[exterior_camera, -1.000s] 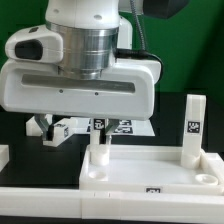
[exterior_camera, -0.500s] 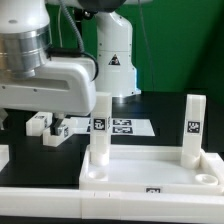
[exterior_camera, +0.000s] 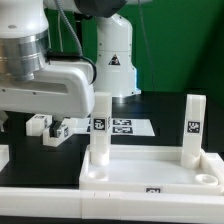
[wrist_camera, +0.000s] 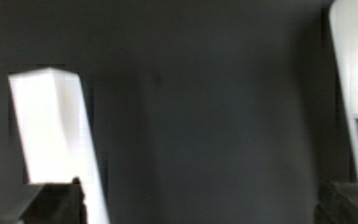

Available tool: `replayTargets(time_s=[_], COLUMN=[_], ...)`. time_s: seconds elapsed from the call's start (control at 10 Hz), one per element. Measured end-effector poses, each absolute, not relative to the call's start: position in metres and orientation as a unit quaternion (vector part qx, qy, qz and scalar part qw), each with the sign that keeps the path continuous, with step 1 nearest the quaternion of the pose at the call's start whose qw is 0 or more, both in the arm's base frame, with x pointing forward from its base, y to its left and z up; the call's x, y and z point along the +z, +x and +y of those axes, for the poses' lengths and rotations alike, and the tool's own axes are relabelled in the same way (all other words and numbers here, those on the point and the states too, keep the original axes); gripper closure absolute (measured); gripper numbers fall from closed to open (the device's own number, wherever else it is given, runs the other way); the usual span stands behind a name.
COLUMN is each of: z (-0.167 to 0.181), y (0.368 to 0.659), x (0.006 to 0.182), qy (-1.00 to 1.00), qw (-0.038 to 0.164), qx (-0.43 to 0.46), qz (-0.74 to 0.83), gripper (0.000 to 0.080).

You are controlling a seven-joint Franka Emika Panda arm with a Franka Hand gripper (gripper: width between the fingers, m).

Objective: Assemble desk

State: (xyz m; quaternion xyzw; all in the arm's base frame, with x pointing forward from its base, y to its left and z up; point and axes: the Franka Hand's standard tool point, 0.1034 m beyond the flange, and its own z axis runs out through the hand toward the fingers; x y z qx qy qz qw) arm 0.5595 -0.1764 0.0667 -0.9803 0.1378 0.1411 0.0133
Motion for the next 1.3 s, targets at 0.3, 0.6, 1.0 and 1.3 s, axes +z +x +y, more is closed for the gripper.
replayTargets(time_s=[0.3,0.6,1.0,1.3], z=[-0.185,-0.184,-0.176,-0.174], y=[0.523,0.522,0.487,0.481], x=[0.058,0.056,0.041,0.038], qy=[-0.964,-0.963,-0.942,-0.937], qw=[0.048,0.048,0.080,0.087], qx=[0.185,0.187,0.223,0.238], qz=[0.187,0.187,0.239,0.241], gripper=[0.0151,0.0151,0.0151,0.0151])
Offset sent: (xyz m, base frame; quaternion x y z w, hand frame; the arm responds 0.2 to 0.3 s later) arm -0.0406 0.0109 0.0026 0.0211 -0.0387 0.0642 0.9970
